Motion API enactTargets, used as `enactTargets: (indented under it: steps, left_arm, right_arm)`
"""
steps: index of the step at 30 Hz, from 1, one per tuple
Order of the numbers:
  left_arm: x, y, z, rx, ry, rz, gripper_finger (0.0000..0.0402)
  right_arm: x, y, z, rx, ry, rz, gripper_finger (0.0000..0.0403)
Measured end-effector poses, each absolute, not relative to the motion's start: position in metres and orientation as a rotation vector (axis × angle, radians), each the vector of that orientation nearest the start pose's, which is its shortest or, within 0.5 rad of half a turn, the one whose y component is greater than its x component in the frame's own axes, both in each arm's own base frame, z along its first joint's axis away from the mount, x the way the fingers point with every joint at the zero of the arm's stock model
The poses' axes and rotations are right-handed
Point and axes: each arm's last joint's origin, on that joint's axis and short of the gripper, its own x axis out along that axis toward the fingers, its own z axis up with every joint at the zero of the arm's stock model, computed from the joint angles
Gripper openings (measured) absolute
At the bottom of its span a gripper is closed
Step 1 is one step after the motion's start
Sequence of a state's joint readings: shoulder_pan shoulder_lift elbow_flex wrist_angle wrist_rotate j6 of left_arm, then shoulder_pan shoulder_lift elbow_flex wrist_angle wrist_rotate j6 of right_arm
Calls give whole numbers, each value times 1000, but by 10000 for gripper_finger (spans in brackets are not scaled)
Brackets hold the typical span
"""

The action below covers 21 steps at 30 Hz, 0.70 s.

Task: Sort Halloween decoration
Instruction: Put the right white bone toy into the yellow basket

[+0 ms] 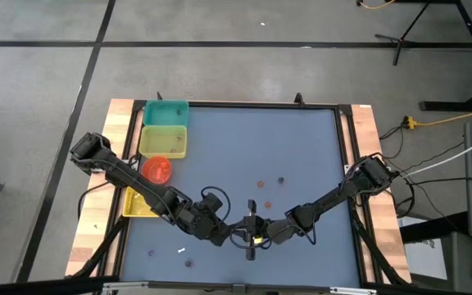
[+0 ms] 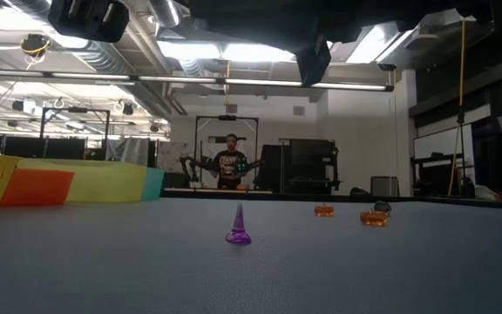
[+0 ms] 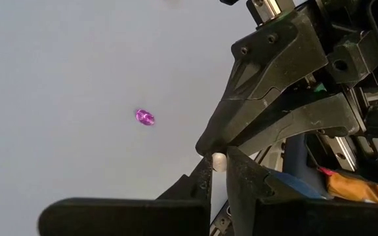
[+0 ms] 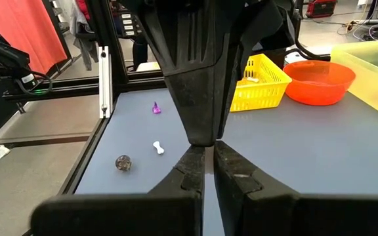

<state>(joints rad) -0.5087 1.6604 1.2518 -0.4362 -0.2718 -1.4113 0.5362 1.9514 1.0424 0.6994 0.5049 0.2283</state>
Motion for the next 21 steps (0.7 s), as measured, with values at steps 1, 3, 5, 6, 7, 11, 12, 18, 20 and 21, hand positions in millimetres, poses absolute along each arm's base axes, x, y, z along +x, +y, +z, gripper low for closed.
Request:
enactTargets:
  steps: [1,3,5,6,7,11,12,18,20,21]
  left_arm:
    - [315,-167,253,-1009,771,352,13]
    - [315,-167,253,-1009,771,352,13]
    - [315,-167,253,-1009,771,352,13]
    - [315,-167,253,-1009,771,352,13]
    - [315,-167,253,-1010,771,352,13]
    - [315,-167,253,-1012,770,348,13]
    - [315,-167,253,-1013,771,347,13]
    - [315,-167,253,-1009,771,353,13]
    - [315,-166,252,-1007,773,355,13]
    - [315,-166,252,-1007,772,355,13]
  right_arm:
    - [357,196,173,123,184,10,19]
    - [357,196,173,123,184,10,19]
    - [357,196,173,124,184,11,25]
    - [357,196,173,124,184,11,31]
    - [357,196,173,125,184,13,38]
    - [357,196,173,126,184,13,81]
    - [357,196,173,126,184,12,91]
    - [357,196,173,129,181,18,134]
    - [357,196,174,127,184,18,140]
    - [357,196,173,123,190,17,142]
